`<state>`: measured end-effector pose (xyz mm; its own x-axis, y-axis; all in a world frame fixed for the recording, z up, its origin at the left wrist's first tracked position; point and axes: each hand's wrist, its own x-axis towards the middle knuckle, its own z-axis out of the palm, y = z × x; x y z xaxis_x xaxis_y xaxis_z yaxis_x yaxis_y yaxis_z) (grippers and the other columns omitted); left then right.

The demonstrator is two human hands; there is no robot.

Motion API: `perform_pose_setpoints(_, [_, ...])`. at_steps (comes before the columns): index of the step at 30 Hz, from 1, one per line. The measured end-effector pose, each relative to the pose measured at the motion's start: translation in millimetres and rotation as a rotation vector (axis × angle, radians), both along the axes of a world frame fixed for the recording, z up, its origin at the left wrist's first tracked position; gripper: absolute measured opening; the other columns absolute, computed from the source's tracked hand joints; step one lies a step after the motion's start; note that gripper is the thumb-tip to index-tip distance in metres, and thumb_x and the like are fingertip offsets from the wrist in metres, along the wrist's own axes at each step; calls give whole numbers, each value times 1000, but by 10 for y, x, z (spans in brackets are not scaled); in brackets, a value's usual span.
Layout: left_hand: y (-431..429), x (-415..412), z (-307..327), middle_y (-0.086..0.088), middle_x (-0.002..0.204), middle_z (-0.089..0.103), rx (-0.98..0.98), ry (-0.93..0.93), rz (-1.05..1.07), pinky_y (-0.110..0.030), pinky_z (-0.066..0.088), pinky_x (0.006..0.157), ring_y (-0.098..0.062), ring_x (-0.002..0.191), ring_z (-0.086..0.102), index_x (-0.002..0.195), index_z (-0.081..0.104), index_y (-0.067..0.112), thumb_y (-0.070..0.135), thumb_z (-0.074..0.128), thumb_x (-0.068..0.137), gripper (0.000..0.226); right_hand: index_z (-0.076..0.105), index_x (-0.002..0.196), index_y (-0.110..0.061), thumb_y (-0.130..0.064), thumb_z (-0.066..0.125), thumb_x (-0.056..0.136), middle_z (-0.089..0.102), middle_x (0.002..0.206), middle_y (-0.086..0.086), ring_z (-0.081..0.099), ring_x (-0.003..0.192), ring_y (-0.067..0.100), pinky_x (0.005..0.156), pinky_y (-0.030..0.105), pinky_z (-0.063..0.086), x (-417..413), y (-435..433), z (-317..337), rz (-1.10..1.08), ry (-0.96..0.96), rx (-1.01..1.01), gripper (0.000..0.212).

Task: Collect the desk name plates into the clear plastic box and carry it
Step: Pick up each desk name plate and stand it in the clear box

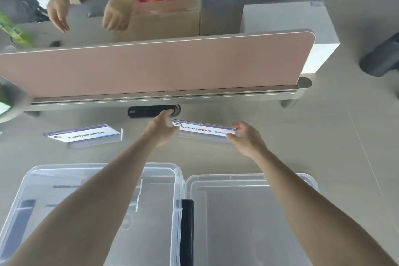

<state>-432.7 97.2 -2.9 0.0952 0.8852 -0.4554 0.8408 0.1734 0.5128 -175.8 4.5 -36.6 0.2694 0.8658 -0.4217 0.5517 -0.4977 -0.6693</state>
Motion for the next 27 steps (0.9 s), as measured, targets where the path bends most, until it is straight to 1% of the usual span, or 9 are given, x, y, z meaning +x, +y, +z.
perform_pose_setpoints(3, [91,72,-99,-2,116,65,9,70,-51,-32,49,82,-26,107,62,120,64,30,40,66,86,35,69,100,-10,-42,57,88,70,91,8,65,90,28,66,33,47,20,63,-122,48,-51,10,36])
perform_pose_setpoints(6, [110,119,-108,-1,97,60,56,129,-87,-28,37,71,-23,89,55,111,68,26,42,66,87,28,60,80,-2,-42,57,87,55,66,11,54,66,30,53,34,40,44,62,-186,31,-55,26,40])
perform_pose_setpoints(11, [114,101,43,-4,93,69,172,34,-108,-29,39,67,-24,87,61,106,67,20,46,69,85,33,73,99,-25,-39,61,90,74,95,-4,68,90,14,78,32,51,122,6,37,-24,177,162,21])
perform_pose_setpoints(14, [71,122,300,0,86,68,195,-87,-22,-30,42,62,-19,78,61,101,58,31,48,74,79,32,72,95,-20,-33,62,93,75,92,-1,67,86,13,74,30,49,98,-44,275,-150,349,255,17])
perform_pose_setpoints(17, [-56,121,554,0,87,70,193,-209,60,-27,42,58,-19,72,61,96,52,34,52,77,75,38,65,95,-10,-41,60,91,70,95,13,57,79,13,71,31,42,34,-130,557,-240,476,331,31])
perform_pose_setpoints(20, [-237,85,785,3,85,76,192,-437,186,-33,50,66,-20,73,67,93,58,32,49,81,68,39,65,88,-15,-40,62,93,66,80,-2,55,74,9,67,28,41,-40,-205,793,-289,585,367,26])
perform_pose_setpoints(23, [-455,24,1003,7,77,69,188,-624,198,-31,43,65,-11,64,57,86,66,30,44,76,73,21,63,93,-9,-61,70,78,64,88,7,59,81,23,71,45,48,-117,-287,985,-312,673,376,55])
perform_pose_setpoints(25, [-626,-18,1115,11,74,65,151,-663,142,-25,42,63,-7,64,55,78,68,33,40,72,83,9,67,98,-12,-50,68,84,71,104,15,67,99,36,89,61,52,-182,-336,1082,-298,721,421,40])
perform_pose_setpoints(27, [-781,-67,1161,14,91,73,71,-712,112,-27,55,77,-6,89,67,92,71,32,36,69,88,6,70,99,-19,-41,62,89,73,108,10,67,107,35,96,62,48,-253,-379,1188,-294,764,428,26])
